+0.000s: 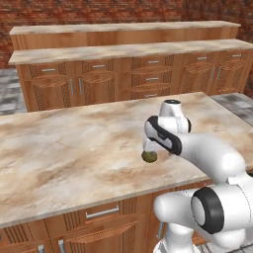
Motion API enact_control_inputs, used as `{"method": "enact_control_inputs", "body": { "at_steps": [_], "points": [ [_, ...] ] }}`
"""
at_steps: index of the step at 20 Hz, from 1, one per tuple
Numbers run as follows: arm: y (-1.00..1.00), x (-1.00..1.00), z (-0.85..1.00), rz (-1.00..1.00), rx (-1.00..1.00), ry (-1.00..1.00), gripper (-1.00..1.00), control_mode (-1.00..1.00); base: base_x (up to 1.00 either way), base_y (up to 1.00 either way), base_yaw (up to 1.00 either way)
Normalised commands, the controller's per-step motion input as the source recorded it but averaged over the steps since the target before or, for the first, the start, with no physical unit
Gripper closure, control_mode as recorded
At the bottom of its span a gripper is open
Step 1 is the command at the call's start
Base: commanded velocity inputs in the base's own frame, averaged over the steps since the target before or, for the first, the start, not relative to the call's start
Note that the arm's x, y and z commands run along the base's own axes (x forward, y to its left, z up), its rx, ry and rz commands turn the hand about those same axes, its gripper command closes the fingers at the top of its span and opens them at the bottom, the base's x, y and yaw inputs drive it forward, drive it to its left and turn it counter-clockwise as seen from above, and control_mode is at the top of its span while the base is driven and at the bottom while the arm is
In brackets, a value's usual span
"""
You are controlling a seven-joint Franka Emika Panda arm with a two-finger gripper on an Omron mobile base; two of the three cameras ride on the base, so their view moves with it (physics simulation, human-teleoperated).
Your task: Place the potato in the correct fridge rack based on whether it is a fruit or vegetable. Finally, close the fridge door.
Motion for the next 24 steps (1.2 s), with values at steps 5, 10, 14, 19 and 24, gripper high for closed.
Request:
{"method": "enact_control_inputs", "body": {
  "at_steps": [5,10,14,19,24],
  "points": [
    [0.00,0.19,-0.23,0.00,0.00,0.05,-1.00,-1.00,0.00,0.00,0.00],
    [0.00,0.22,-0.26,0.00,0.00,0.01,-1.00,-1.00,0.00,0.00,0.00],
    [0.03,0.24,-0.33,0.00,0.00,0.00,-1.00,-1.00,0.00,0.00,0.00],
    [0.04,0.25,-0.29,0.00,0.00,0.00,-1.00,-1.00,0.00,0.00,0.00],
    [0.03,0.32,-0.21,0.00,0.00,0.00,-1.00,-1.00,0.00,0.00,0.00]
  ]
}}
